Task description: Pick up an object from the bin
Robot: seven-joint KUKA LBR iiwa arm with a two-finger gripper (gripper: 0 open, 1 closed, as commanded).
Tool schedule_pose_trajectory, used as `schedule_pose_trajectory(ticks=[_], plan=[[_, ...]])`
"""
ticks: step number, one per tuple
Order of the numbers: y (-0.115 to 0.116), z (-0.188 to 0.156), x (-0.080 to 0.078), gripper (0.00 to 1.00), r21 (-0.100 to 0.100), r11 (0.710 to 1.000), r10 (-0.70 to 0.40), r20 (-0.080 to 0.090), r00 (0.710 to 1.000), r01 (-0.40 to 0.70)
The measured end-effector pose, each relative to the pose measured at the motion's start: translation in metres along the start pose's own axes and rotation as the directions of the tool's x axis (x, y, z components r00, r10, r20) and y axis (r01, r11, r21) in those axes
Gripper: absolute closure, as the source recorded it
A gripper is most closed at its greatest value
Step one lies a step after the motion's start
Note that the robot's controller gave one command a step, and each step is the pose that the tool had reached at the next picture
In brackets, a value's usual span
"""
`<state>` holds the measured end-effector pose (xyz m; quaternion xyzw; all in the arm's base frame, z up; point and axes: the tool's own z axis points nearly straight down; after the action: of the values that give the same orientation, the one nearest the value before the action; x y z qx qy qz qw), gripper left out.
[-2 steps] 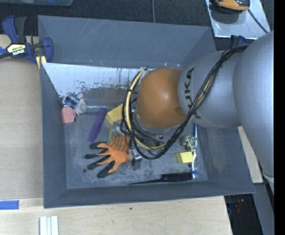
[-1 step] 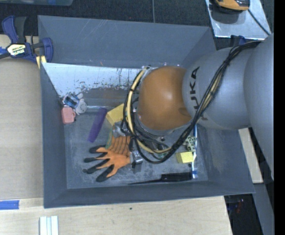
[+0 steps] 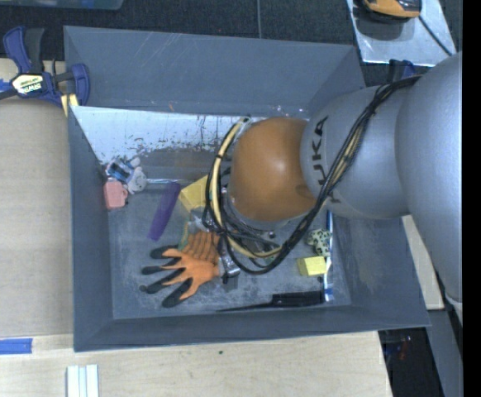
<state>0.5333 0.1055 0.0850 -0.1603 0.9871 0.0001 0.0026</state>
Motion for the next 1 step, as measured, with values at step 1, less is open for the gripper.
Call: schedule_pose_trajectory(ticks=[1], plan=[[0.0048,0.0146,-0.0025,0.0,0.001,0.996,-0.088,0.005,0.996,0.088]])
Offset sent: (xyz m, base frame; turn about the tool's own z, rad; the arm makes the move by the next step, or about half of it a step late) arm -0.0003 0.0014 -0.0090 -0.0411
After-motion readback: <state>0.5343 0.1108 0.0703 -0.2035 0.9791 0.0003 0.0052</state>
